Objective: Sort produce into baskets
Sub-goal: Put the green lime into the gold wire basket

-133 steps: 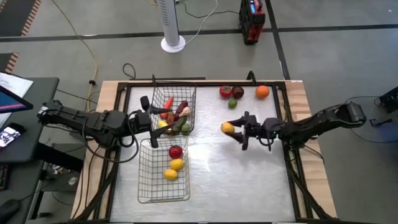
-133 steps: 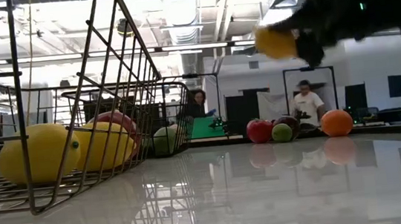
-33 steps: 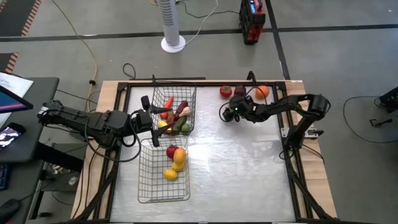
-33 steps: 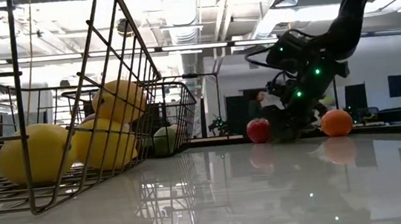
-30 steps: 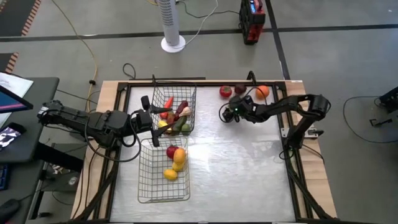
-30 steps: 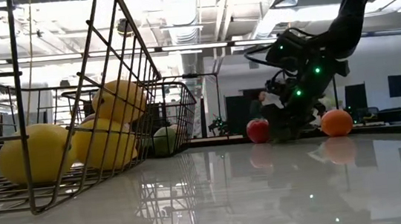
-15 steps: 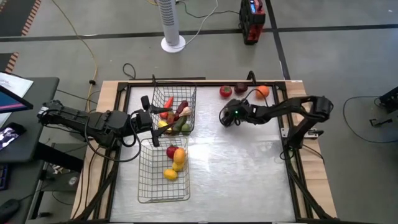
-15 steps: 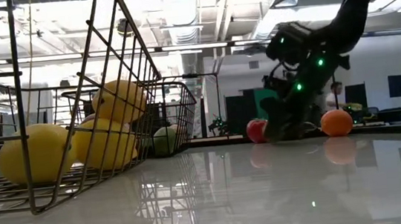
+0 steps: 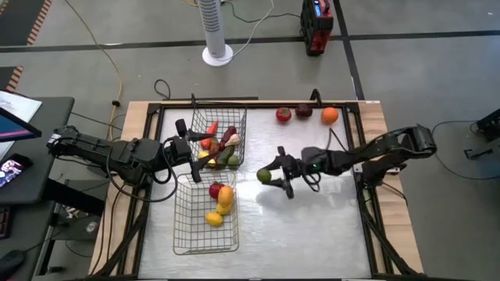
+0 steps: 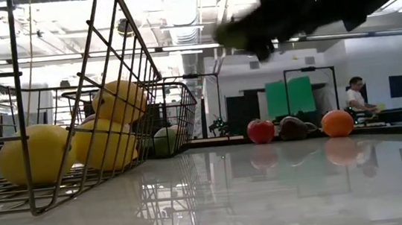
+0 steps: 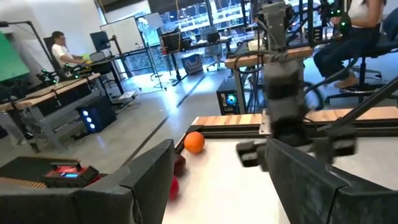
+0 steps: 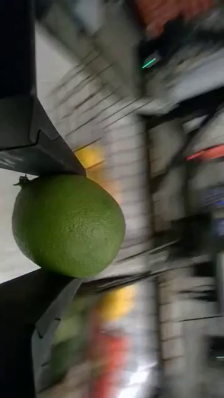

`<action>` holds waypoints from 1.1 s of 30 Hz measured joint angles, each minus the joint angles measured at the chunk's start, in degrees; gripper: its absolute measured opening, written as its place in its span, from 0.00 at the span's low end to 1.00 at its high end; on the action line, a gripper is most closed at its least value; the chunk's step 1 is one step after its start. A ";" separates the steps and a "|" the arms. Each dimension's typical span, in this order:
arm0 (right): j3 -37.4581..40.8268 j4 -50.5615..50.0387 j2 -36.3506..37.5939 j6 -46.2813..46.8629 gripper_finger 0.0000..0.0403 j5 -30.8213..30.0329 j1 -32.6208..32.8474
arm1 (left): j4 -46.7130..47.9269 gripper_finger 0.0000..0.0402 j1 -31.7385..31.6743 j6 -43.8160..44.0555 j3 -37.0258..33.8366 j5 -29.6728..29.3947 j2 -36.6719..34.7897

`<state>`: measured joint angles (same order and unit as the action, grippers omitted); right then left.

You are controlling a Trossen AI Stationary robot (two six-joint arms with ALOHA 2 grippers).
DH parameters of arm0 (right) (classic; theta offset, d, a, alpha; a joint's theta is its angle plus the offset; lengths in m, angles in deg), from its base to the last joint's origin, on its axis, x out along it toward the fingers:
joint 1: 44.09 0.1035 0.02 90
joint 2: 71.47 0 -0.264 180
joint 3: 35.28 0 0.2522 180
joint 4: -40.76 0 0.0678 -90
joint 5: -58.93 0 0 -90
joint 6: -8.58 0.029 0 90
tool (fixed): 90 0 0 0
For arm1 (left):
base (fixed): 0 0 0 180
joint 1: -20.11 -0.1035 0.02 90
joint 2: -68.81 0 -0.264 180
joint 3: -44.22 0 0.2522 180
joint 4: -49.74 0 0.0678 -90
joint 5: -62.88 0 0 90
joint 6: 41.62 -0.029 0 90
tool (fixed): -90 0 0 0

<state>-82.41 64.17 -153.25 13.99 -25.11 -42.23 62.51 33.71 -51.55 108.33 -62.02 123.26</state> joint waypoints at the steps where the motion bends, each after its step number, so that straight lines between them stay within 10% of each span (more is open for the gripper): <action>1: -0.04 4.00 -0.53 -0.18 0.61 -0.43 1.11 | 0.00 0.60 0.00 0.02 0.00 -0.02 0.00; 10: -12.21 12.29 -13.75 -0.96 0.61 -3.00 6.22 | -0.11 0.60 0.00 -0.05 0.00 -0.07 0.00; 23: -41.05 -15.25 -31.95 -4.28 0.61 0.31 6.70 | 0.68 0.60 0.00 -0.34 0.00 -0.05 0.00; 33: -43.69 -20.47 -31.20 -5.50 0.71 0.43 6.74 | 0.66 0.60 0.00 -0.33 0.00 -0.04 0.00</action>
<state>-126.10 43.71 -184.45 8.49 -24.68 -35.49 63.16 33.71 -51.88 108.33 -62.06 123.26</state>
